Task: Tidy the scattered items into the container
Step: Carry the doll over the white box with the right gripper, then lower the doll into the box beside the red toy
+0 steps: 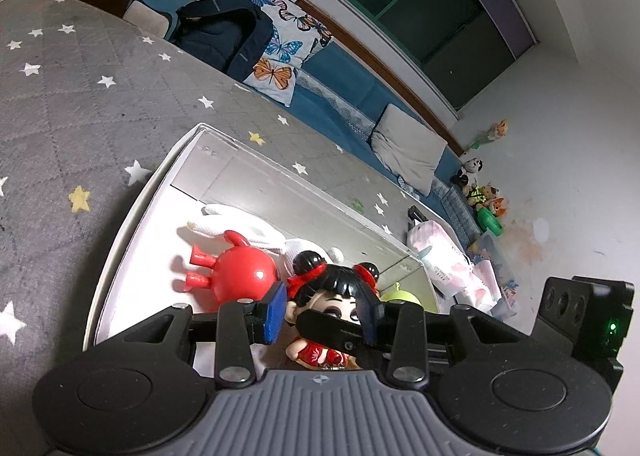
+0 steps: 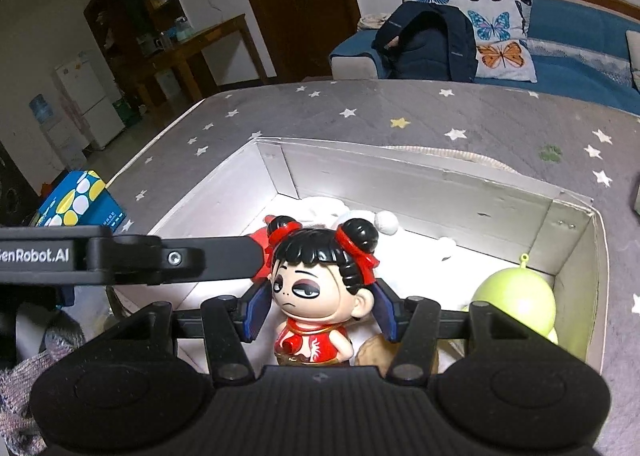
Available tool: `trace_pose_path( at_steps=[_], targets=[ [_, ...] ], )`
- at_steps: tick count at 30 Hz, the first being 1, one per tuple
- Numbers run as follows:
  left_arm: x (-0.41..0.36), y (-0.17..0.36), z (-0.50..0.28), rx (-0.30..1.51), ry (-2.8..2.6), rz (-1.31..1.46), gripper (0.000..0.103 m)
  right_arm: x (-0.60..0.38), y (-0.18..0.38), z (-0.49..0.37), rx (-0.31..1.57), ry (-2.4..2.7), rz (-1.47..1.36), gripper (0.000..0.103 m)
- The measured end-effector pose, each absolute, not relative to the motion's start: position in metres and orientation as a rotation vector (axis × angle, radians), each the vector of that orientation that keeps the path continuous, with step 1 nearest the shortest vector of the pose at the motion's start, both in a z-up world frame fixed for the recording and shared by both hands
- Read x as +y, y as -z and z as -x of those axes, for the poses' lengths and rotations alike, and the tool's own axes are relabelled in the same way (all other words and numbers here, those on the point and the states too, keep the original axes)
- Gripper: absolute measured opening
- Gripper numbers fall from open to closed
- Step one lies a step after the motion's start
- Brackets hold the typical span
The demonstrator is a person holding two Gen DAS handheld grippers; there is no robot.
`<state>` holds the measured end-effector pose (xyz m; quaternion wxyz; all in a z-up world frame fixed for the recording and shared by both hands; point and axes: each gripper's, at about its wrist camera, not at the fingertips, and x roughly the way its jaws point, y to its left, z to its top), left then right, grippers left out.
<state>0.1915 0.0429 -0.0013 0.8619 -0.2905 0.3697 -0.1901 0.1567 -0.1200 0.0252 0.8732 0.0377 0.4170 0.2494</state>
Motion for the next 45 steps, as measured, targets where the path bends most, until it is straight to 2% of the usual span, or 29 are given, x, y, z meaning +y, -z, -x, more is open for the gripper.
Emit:
trace_pose_path(
  at_steps=[36,39,45],
  targets=[
    [0.025,-0.009,-0.174,0.755,0.29,0.356,0.04,-0.121,-0.026,-0.146,0.851,-0.515,-0.041,0.056],
    [0.024,-0.01,-0.171,0.748,0.278,0.339,0.04,-0.121,-0.026,-0.145,0.848,-0.516,-0.038,0.06],
    [0.025,-0.009,-0.168,0.739,0.259,0.318,0.04,-0.121,-0.027,-0.143,0.842,-0.516,-0.026,0.06]
  ],
)
